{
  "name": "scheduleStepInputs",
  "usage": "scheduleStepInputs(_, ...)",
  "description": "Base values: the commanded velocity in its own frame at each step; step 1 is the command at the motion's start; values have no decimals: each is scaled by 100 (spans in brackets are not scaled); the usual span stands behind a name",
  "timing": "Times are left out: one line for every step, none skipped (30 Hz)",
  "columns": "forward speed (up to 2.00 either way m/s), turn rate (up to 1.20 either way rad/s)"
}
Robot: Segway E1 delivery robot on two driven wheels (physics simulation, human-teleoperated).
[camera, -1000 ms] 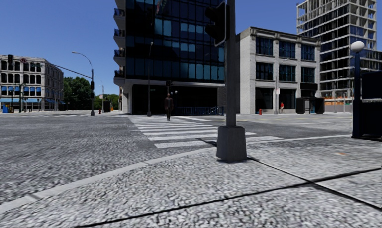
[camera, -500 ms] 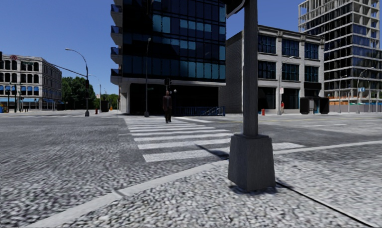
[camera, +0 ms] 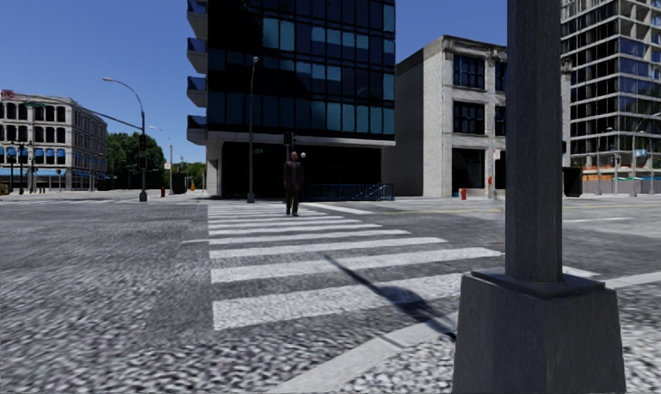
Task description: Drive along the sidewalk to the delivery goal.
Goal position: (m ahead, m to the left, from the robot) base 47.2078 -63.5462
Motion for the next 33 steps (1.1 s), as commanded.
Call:
scheduleStepInputs(196,29)
scheduleStepInputs(178,38)
scheduleStepInputs(161,44)
scheduleStepInputs(145,46)
scheduleStepInputs(145,46)
scheduleStepInputs(141,47)
scheduleStepInputs(139,47)
scheduleStepInputs(138,47)
scheduleStepInputs(138,47)
scheduleStepInputs(138,47)
scheduleStepInputs(138,47)
scheduleStepInputs(138,36)
scheduleStepInputs(138,20)
scheduleStepInputs(138,17)
scheduleStepInputs(138,17)
scheduleStepInputs(138,17)
scheduleStepInputs(138,17)
scheduleStepInputs(138,11)
scheduleStepInputs(138,11)
scheduleStepInputs(138,0)
scheduleStepInputs(138,0)
scheduleStepInputs(138,0)
scheduleStepInputs(138,0)
scheduleStepInputs(138,0)
scheduleStepInputs(138,0)
scheduleStepInputs(138,0)
scheduleStepInputs(138,0)
scheduleStepInputs(138,0)
scheduleStepInputs(138,0)
scheduleStepInputs(138,0)
scheduleStepInputs(138,0)
scheduleStepInputs(138,0)
scheduleStepInputs(138,0)
